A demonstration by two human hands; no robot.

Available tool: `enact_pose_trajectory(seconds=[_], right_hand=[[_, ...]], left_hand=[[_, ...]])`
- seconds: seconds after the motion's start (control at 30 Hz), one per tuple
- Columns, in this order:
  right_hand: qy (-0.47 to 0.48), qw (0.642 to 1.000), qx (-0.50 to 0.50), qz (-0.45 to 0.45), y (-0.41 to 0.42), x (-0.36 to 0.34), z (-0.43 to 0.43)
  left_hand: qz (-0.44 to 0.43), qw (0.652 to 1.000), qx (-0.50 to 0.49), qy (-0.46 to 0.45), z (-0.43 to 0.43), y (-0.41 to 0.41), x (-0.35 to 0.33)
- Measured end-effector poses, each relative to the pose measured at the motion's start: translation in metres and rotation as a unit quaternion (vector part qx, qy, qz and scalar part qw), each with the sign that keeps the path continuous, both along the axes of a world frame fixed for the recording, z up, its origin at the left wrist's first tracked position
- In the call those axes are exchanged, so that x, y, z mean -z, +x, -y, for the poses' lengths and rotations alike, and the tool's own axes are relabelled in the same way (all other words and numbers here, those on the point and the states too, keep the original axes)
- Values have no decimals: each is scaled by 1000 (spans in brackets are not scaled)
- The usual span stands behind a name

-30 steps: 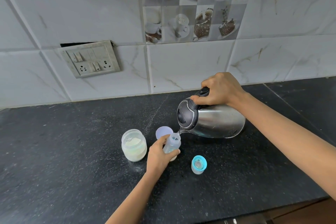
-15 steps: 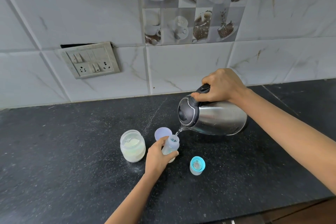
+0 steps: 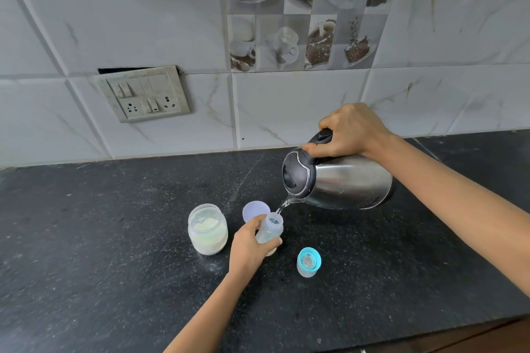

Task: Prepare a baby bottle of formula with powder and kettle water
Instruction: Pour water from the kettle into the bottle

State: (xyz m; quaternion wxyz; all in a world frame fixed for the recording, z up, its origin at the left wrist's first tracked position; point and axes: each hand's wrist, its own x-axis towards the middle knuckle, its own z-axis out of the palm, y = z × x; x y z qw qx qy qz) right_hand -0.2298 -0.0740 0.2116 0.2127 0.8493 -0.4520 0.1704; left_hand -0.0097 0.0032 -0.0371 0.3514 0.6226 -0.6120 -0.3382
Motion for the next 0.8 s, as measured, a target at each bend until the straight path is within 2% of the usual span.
enact_pose_trajectory(seconds=[0.8], right_hand=[[-10,1000,-5,-28,-4,-21,3]], left_hand=[[-25,1000,-3,4,-2,-2,-7]])
